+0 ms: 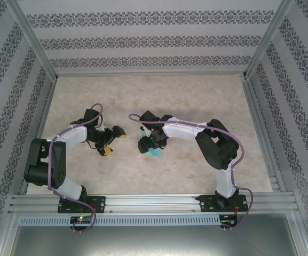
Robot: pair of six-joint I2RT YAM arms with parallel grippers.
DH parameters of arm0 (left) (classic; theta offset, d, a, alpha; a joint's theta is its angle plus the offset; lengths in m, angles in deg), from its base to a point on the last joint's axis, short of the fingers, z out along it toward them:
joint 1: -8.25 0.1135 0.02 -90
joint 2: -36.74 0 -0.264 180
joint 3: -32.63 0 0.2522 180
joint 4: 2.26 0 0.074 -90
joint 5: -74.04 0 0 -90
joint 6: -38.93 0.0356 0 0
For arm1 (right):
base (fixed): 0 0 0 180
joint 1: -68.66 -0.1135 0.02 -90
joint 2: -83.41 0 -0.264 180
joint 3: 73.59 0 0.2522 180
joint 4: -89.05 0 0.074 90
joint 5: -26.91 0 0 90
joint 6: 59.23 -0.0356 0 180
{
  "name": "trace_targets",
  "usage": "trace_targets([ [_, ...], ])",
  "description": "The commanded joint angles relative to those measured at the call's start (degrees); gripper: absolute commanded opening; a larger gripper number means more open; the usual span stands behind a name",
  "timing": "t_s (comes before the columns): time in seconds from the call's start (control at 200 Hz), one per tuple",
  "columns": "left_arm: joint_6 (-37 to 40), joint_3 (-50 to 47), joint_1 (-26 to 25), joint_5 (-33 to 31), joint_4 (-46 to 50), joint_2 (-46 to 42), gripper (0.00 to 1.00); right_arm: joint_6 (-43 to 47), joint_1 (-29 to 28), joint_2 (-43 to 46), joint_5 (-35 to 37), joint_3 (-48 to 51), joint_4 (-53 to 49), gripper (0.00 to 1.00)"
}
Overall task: Fold a paper plane with a square sheet of paper (pick it up from the middle)
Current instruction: Fold the triangle a second time at the center of the table.
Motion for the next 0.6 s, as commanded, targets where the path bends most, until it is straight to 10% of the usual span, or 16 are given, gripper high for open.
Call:
trace_targets([
  [0.0, 1.6, -0.8, 0.2, 1.1, -1.1, -0.3, 1.0, 2.3, 1.1, -6.0, 1.0, 3.6, -0.4, 0.74],
  [0.595, 1.9, -0.4, -0.3, 1.5, -1.3, -0.2, 1.0, 5.3, 2.9, -6.3, 0.4, 3.8, -0.4, 0.78],
])
